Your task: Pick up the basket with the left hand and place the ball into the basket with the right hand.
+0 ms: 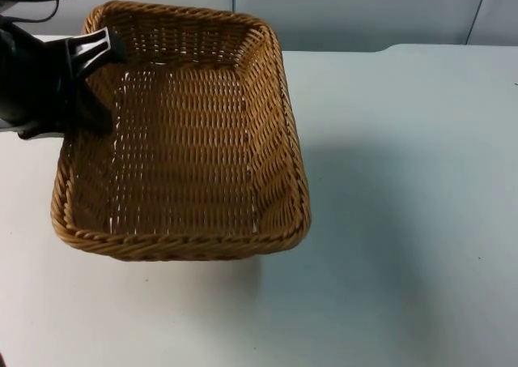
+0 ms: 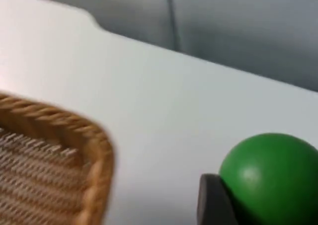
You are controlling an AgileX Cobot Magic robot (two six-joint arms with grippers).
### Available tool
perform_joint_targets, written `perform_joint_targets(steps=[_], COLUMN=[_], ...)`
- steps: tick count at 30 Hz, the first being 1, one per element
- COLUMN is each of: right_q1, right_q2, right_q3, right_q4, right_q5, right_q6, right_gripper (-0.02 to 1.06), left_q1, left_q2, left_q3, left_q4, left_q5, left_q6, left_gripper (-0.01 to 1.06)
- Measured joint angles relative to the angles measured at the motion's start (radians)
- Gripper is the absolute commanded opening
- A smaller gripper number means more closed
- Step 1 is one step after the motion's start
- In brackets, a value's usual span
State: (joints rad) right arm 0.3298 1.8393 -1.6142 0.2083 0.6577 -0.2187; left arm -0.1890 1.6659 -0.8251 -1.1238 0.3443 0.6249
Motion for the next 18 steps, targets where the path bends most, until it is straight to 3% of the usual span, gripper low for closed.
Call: perform_joint_targets(steps=[1,2,3,5,18], right_q1=[0.023,0.039,0.039,0.077,0.189], right_q2=[-0.003,-0.003,-0.003,0.002,0.058], right_q3=[-0.032,-0.035,-0.035,-0.035,-0.036], right_q4=[0.129,0.191,0.191,0.279,0.317], right_q5=[0.108,0.175,0.175,0.255,0.325], right_q6=[-0.117,-0.175,-0.175,-0.239,-0.359], right_gripper=[0.00,0.00,0.00,0.00,0.00], left_q1=[0.000,0.000,0.000,0.000,0.000], left_q2=[0.000,0.000,0.000,0.000,0.000], left_q3=[0.000,0.000,0.000,0.000,0.000], left_q4=[0.000,0.000,0.000,0.000,0.001], left_q5=[-0.001,-0.001,-0.001,-0.001,-0.002], left_q6=[0.000,0.000,0.000,0.000,0.002], left_gripper=[0.00,0.00,0.00,0.00,0.00])
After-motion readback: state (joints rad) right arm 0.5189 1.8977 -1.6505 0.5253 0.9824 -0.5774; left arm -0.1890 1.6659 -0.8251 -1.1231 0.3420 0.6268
